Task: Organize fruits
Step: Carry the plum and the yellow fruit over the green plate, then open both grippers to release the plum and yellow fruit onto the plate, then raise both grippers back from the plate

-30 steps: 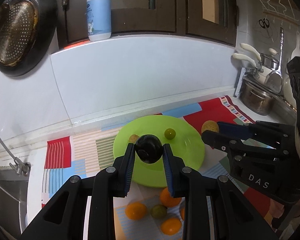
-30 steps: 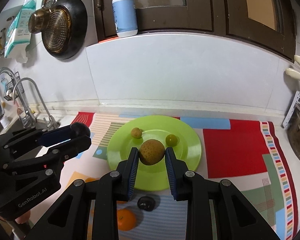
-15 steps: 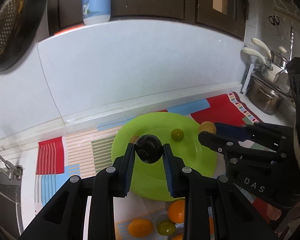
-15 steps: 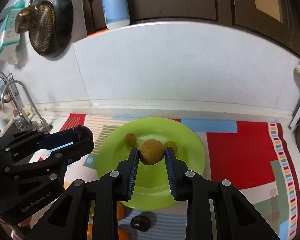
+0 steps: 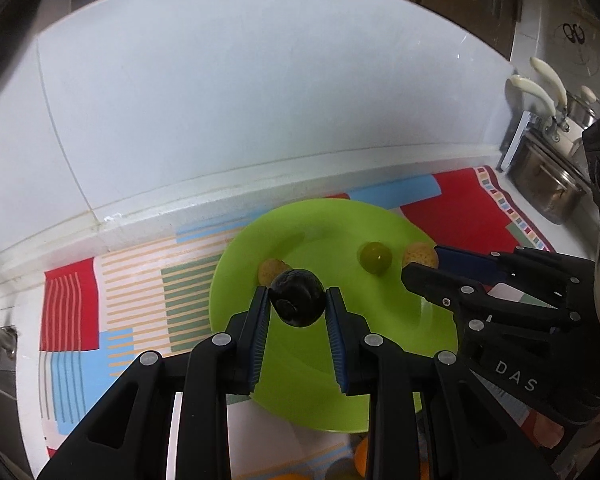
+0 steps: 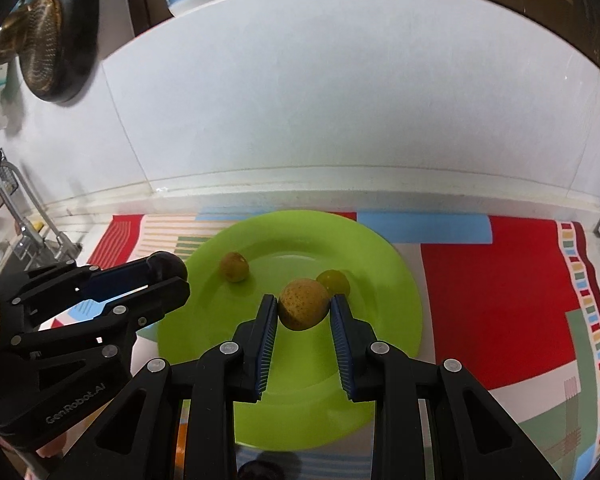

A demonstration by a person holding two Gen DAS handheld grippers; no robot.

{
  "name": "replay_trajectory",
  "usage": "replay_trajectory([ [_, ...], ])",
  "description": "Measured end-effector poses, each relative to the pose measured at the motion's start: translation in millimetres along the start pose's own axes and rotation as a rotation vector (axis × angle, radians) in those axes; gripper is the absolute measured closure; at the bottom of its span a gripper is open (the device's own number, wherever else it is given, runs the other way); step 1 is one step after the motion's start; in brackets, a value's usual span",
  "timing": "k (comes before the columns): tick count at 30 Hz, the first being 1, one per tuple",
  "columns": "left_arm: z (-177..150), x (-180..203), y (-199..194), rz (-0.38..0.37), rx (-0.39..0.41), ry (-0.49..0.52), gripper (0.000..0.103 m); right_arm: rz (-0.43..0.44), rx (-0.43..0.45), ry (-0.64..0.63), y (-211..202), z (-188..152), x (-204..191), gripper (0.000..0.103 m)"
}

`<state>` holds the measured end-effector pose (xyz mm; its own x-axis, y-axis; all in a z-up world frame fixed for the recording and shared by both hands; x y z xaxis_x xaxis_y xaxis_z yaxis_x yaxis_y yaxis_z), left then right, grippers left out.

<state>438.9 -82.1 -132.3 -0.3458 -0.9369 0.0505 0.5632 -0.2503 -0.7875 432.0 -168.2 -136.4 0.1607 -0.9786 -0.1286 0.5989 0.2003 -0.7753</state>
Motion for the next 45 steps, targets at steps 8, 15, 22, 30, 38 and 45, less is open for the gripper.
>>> replay_trajectory([
  [8,-3.0,-0.3,22.4,-0.010,-0.045,0.006,0.075,0.000,-0.041,0.013,19.6,-5.0,4.0,0.075],
  [15,-6.7,0.8,33.5,-0.017,-0.067,0.010,0.075,0.000,-0.063,0.018,29.3,-6.7,5.8,0.074],
  [22,-6.1,0.0,29.8,-0.019,-0.060,0.003,0.069,0.008,-0.054,0.015,26.8,-4.2,5.8,0.073],
  [30,-6.0,-2.8,7.1,-0.001,-0.028,-0.013,0.064,0.007,-0.024,0.020,7.5,-3.8,4.3,0.073],
  [38,-4.2,-6.2,-30.3,0.037,0.032,-0.017,0.057,0.013,0.018,0.027,-21.9,-3.6,1.1,0.073],
  [45,-8.9,-4.5,-68.7,0.053,0.086,-0.012,0.046,0.014,0.077,0.017,-55.8,-3.2,-5.2,0.061],
])
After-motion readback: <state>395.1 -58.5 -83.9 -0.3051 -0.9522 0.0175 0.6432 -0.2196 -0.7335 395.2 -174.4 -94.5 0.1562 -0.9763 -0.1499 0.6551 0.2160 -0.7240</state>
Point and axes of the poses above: each gripper's, at about its wrist camera, not at the fingertips, and y roughly the way its jaws point, x to its right, z to its top, the point moved 9 cm from there along y, roughly the way its jaws point, and after that the axes turned 5 degrees about -x, right-handed, at the moved point
